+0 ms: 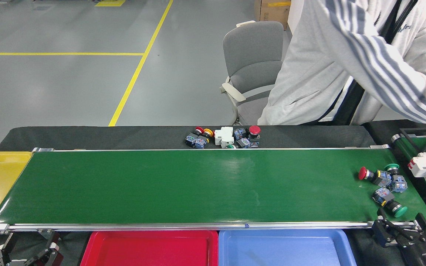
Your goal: Pick switch part from conveyor to tray
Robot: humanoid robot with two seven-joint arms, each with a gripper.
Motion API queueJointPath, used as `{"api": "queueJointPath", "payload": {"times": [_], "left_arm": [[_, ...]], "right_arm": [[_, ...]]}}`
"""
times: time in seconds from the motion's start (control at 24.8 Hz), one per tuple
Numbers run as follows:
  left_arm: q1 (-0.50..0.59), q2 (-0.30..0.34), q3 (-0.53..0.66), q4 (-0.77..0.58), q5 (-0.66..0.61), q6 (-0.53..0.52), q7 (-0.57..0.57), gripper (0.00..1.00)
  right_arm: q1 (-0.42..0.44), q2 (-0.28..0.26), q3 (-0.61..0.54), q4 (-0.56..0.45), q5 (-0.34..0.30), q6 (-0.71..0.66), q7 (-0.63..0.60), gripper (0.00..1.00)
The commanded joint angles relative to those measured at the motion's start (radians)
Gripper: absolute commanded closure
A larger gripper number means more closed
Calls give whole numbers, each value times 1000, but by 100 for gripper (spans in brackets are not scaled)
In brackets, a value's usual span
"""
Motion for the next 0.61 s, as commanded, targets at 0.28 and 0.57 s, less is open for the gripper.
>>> {"api": "queueJointPath", "payload": {"times": [0.28,0.57], "left_arm": [[-23,14,4,-6,-5,2,7,0],[-26,12,7,-8,-5,5,9,0]], "right_arm": [[-99,-2,133,74,4,2,-2,28],[-101,-11,178,68,-3,-41,-9,94]]}}
